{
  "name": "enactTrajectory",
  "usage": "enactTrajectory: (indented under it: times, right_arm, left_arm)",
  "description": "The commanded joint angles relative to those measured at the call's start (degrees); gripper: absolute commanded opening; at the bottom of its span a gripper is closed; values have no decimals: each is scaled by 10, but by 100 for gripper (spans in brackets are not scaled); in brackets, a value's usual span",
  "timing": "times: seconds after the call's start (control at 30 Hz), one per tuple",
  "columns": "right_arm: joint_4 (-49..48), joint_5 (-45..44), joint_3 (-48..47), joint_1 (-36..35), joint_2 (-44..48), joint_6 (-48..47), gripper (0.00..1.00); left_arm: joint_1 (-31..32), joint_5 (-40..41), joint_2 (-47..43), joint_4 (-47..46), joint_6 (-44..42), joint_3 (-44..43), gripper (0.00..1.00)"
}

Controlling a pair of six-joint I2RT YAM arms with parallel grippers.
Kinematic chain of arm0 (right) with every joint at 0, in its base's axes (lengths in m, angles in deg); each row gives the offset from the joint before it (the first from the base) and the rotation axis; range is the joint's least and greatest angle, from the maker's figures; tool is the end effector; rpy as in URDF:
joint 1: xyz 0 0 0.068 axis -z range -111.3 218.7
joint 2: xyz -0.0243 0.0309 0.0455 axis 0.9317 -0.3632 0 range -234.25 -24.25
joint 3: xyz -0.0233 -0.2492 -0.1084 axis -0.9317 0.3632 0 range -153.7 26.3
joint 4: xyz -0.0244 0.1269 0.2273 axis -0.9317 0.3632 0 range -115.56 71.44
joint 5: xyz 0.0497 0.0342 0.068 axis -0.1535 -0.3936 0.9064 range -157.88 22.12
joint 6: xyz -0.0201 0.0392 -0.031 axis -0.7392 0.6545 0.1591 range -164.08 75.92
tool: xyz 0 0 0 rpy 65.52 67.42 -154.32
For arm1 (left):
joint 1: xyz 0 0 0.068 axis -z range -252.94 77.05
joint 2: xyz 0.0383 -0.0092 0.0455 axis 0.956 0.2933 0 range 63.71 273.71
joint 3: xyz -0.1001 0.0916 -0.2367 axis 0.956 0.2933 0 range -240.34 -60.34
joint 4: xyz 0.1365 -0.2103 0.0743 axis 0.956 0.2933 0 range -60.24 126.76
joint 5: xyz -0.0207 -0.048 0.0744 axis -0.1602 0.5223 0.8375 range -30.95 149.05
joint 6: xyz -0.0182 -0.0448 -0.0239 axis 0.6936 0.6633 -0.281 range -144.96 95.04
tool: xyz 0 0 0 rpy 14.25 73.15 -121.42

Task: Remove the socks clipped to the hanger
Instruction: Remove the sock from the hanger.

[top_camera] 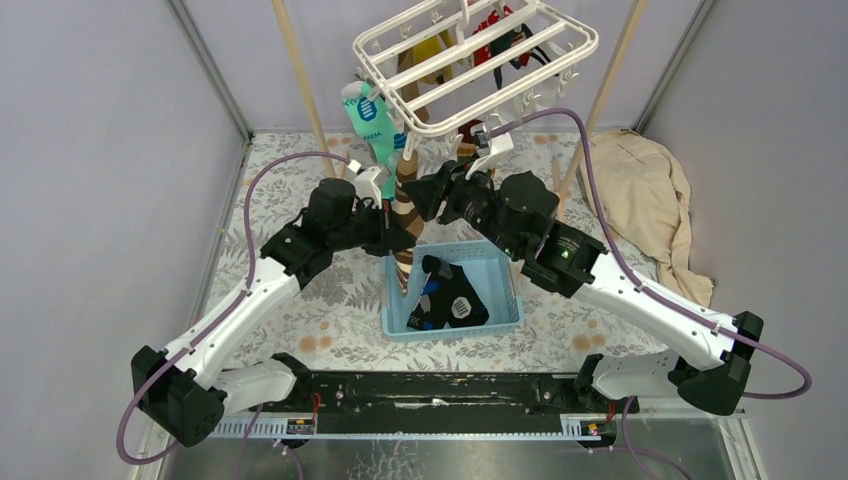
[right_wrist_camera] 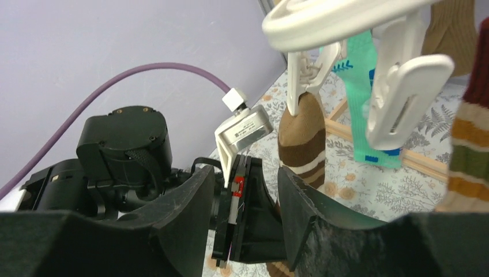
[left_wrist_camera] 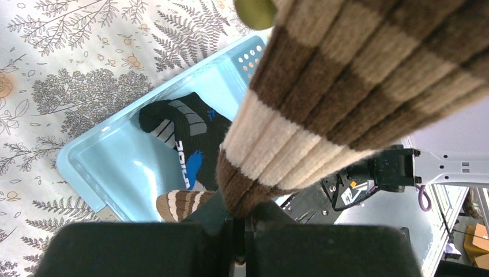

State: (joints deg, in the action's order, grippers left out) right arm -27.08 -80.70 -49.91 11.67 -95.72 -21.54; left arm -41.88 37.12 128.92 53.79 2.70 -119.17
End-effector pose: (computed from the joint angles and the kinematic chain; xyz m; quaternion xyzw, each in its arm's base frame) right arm 0.1608 0.2334 0.4557 -0.1172 0.6581 0.4163 0.6163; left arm 0.2089 -0.1413 0.3314 0.1198 0.8488 -0.3831 0.3441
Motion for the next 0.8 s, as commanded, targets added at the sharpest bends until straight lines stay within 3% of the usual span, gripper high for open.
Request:
enactTrajectory:
  times: [0.0, 0.47, 0.77]
  right_arm:
    - [-67, -38, -9, -4, -1, -15, 52]
    - [-87, -75, -54, -3, -59, 11, 53]
    - [-104, -118, -52, -4, -63, 1, 58]
  left_arm:
    - [-3, -33, -15, 21, -14, -12, 2]
    - [-3, -53, -30, 22, -16, -2, 3]
    - [-3, -60, -32, 22, -16, -1, 3]
